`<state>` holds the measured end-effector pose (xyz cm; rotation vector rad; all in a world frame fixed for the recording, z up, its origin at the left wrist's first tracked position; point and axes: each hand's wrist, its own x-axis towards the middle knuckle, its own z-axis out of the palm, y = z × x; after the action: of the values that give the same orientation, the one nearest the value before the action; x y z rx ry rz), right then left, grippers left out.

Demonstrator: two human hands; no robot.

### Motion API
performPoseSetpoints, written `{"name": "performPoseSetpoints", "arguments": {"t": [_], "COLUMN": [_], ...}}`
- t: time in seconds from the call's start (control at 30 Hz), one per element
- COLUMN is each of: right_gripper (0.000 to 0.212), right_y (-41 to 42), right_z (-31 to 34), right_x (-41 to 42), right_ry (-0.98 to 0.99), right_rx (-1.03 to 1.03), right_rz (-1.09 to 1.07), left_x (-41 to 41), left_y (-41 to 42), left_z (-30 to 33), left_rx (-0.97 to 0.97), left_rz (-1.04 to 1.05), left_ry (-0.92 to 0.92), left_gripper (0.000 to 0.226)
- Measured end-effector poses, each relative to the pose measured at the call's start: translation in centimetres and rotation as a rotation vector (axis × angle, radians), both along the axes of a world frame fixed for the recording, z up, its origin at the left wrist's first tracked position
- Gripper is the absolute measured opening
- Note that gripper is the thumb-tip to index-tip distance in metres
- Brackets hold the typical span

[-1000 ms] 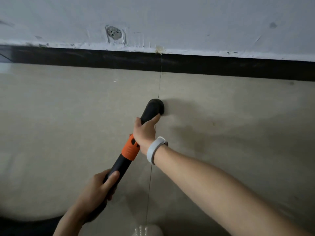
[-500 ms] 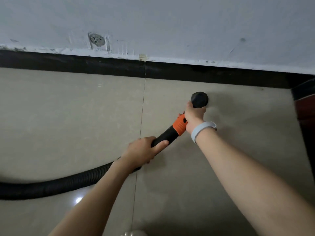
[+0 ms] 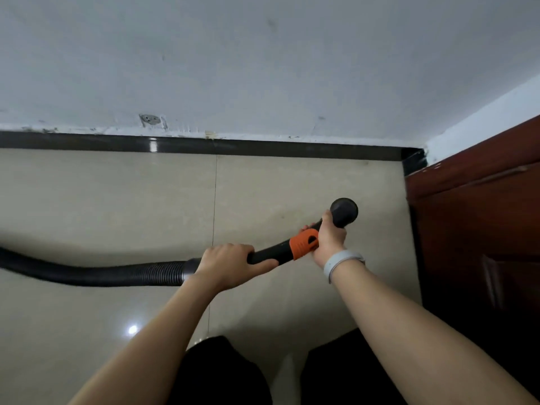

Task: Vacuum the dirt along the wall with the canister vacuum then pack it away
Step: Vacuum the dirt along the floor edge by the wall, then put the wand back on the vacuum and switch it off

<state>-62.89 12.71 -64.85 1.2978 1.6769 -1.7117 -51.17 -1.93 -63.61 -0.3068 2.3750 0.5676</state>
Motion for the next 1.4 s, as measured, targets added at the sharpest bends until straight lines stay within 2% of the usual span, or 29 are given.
{"name": "performPoseSetpoints", "arguments": {"t": [0.2, 0.43, 0.57, 0.7, 0.8, 0.93, 1.0, 1.1, 1.23, 1.4], "right_gripper": [0.053, 0.052, 0.059, 0.058, 0.052, 0.035, 0.032, 0.017, 0.021, 0.038], "right_y": [-1.6, -9.4, -16.0, -23.7, -29.7, -37.1, -40.4, -44.7, -51.2, -61.5], "right_z": [15.2, 34.6, 44.1, 52.9, 58.5, 64.1, 66.2, 68.2, 68.6, 68.2], "right_x": [0.4, 6.5, 11.9, 18.5, 23.8, 31.5, 35.3, 40.7, 47.1, 55.7], "right_ry": [-0.009, -0.005, 0.069, 0.181, 0.298, 0.412, 0.435, 0.438, 0.447, 0.42], "right_rx": [-0.045, -0.078, -0.098, -0.226, -0.352, -0.516, -0.583, -0.717, -0.789, -0.844], "right_rz": [0.169, 0.39, 0.581, 0.821, 1.012, 1.23, 1.331, 1.472, 1.646, 1.869], "left_x": [2.2, 11.1, 17.6, 25.5, 30.8, 36.6, 38.7, 41.7, 46.1, 53.5], "left_y": [-0.4, -5.2, -9.7, -14.3, -17.8, -22.2, -24.2, -26.9, -31.2, -38.7], "left_z": [13.7, 32.2, 41.7, 49.0, 53.3, 57.4, 58.8, 60.5, 62.0, 62.3], "left_rx": [-0.024, 0.008, -0.014, -0.037, 0.022, 0.112, 0.148, 0.164, 0.166, 0.089], "left_rz": [0.132, 0.345, 0.526, 0.767, 0.979, 1.329, 1.445, 1.596, 1.735, 1.828], "left_ry": [0.071, 0.114, 0.189, 0.296, 0.415, 0.667, 0.774, 0.915, 1.057, 1.1], "left_gripper": [0.051, 0.044, 0.039, 0.036, 0.03, 0.025, 0.024, 0.029, 0.029, 0.018]}}
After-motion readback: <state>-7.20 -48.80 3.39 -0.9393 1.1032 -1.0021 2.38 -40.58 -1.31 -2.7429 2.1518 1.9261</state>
